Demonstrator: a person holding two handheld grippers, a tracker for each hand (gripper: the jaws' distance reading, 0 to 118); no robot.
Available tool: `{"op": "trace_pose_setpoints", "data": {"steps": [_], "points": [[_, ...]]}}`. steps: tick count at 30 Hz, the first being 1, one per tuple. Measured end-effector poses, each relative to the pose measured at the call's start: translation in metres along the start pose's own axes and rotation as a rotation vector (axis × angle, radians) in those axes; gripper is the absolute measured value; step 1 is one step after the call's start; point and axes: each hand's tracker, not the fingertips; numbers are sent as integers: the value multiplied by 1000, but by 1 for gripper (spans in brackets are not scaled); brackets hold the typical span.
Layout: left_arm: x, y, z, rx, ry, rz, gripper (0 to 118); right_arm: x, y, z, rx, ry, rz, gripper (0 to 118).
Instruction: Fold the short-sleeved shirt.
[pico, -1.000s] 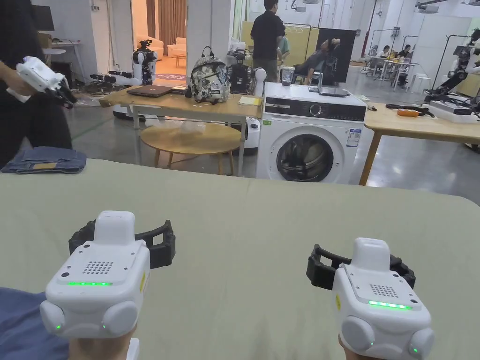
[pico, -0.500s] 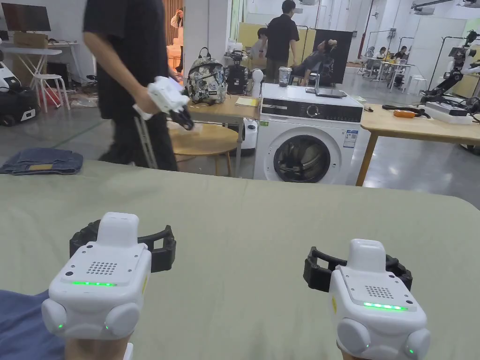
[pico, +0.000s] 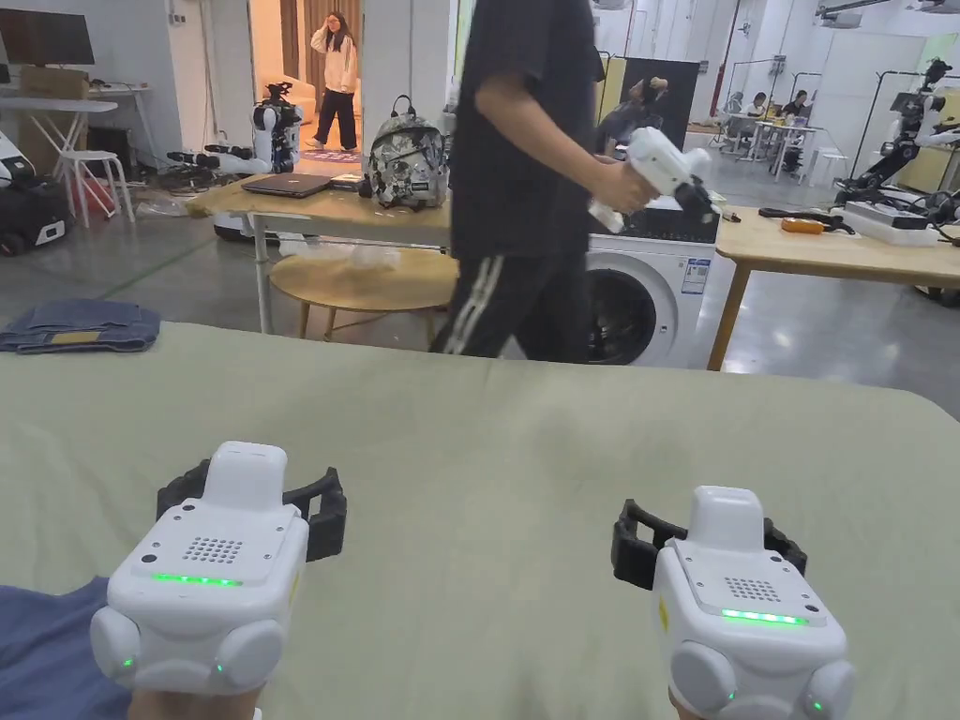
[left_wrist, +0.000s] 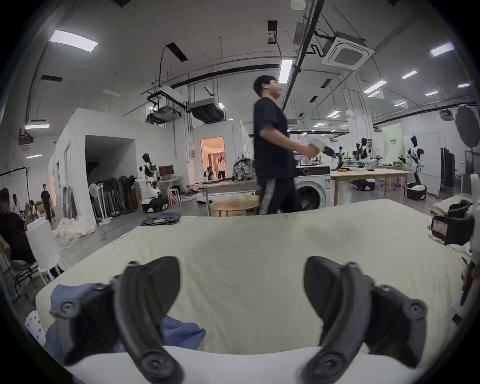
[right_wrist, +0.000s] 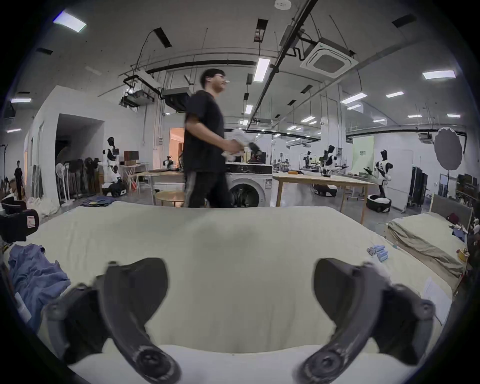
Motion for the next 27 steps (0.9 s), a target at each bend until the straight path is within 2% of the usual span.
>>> {"op": "trace_pose_setpoints", "data": {"steps": [1, 2, 3, 4, 5, 8, 10, 15, 19, 27], "points": [[1, 0, 0, 1, 2, -5, 90, -1, 0, 0, -1, -2, 4, 104], [2, 0, 0, -1, 0, -13, 76, -1, 0, 0, -5, -4, 11, 87], [3, 0, -1, -5, -2, -22, 60, -3, 0, 0, -6, -15, 19, 65], [4, 0, -1, -7, -1, -31, 37, -3, 0, -1, -8, -26, 24, 28], [5, 0, -1, -6, -4, -34, 25, -3, 0, 0, -6, -30, 18, 7], [6, 0, 0, -2, -33, -30, 7, -2, 1, 0, -19, -12, -2, 0], [7, 1, -1, -10, -38, -24, 3, -3, 1, 1, -26, -15, 0, 0], [5, 5, -2, -21, -57, 38, 3, 2, 3, 0, -33, -17, -33, 0], [1, 10, -1, -36, -63, 61, 0, 2, 5, 3, -12, -18, -21, 0], [-34, 3, 12, -29, -24, 143, 0, -16, 11, 7, 14, 21, -28, 0]]}}
